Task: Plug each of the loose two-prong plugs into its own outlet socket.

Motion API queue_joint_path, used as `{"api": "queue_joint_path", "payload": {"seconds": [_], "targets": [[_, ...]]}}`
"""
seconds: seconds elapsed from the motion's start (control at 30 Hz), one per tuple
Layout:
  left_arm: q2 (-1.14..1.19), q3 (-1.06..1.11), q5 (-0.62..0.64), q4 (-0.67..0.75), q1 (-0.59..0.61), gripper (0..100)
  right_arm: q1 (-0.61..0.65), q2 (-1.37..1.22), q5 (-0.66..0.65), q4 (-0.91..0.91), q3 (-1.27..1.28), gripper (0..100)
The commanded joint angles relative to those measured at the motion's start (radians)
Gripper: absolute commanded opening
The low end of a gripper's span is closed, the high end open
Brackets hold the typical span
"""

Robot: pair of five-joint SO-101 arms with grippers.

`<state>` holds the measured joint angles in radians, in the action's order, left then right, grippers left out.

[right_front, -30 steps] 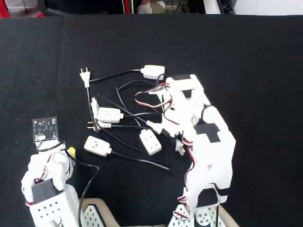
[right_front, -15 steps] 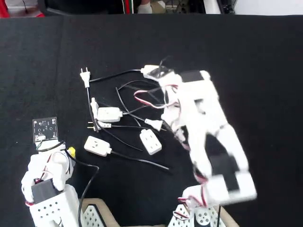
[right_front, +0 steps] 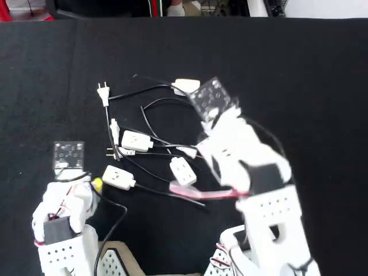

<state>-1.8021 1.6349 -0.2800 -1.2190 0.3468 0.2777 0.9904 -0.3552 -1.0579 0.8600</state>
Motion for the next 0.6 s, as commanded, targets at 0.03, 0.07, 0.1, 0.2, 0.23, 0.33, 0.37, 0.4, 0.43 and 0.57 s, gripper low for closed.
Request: {"api": "queue_joint_path", "payload": {"seconds": [0.03,0.07,0.1,0.2,0.23,0.33,0.37,0.4,0.43,0.57], "targets": [[-0.008,-0.185,0.060,-0.002,-0.183,24,0.138,0.200,0.157,0.249,0.174,1.2],[-0.008,-0.208,0.089,0.002,-0.214,24,0.160,0.231,0.195,0.292,0.206,1.2],[-0.008,-0.228,0.117,0.002,-0.252,24,0.183,0.257,0.238,0.333,0.237,1.2],[-0.008,-0.257,0.219,0.006,-0.380,24,0.232,0.312,0.376,0.439,0.318,1.2],[-0.008,-0.254,0.249,0.025,-0.421,24,0.244,0.323,0.419,0.480,0.343,1.2],[-0.008,-0.213,0.307,0.137,-0.478,24,0.290,0.329,0.512,0.624,0.417,1.2],[-0.008,-0.199,0.324,0.176,-0.479,24,0.305,0.329,0.535,0.661,0.438,1.2],[-0.008,-0.185,0.341,0.212,-0.479,24,0.316,0.329,0.552,0.690,0.456,1.2],[-0.008,-0.177,0.353,0.233,-0.479,24,0.321,0.329,0.568,0.715,0.472,1.2],[-0.012,-0.160,0.367,0.245,-0.489,24,0.327,0.329,0.654,0.793,0.519,1.2]]}}
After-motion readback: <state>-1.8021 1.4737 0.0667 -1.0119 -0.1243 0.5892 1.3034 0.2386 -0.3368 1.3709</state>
